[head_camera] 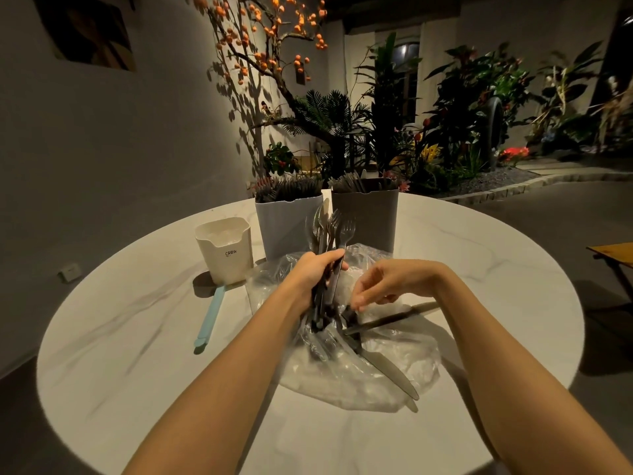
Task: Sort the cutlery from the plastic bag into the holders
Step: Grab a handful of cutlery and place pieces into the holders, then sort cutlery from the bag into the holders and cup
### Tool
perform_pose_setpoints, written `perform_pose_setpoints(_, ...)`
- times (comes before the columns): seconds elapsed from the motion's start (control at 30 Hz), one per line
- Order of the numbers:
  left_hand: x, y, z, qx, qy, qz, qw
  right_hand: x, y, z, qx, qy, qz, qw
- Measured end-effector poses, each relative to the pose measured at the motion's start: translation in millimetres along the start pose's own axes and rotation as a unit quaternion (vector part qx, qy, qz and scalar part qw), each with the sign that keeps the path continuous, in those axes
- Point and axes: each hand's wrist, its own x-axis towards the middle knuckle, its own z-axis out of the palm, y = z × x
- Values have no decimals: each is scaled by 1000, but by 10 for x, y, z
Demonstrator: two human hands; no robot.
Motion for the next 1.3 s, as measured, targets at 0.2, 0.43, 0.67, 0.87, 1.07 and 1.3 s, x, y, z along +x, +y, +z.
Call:
perform_pose_setpoints(0.2, 42, -57, 10, -26, -12, -3, 1000, -8, -105, 71, -126, -71, 62, 988)
perform_pose_setpoints(0.43, 67, -31, 22, -123, -36, -9, 992, 7, -92, 51, -69, -45, 4, 997)
perform_pose_setpoints(0.67, 75, -36, -23, -98, -40, -34, 994, 155, -117, 86, -66, 114, -118, 984)
perform_pose_setpoints(0.87, 20, -1, -24, -162, -62, -56, 983, 187, -111, 102, -163, 287, -175, 928)
perform_pose_setpoints(1.07, -43, 10, -28, -237, -109, -90, 961, 223, -151, 110, -309, 392, -229, 836)
perform_pose_setpoints(1.3, -84, 35, -5, -212, -127, -73, 966, 183, -164, 163, -261, 369, -197, 870)
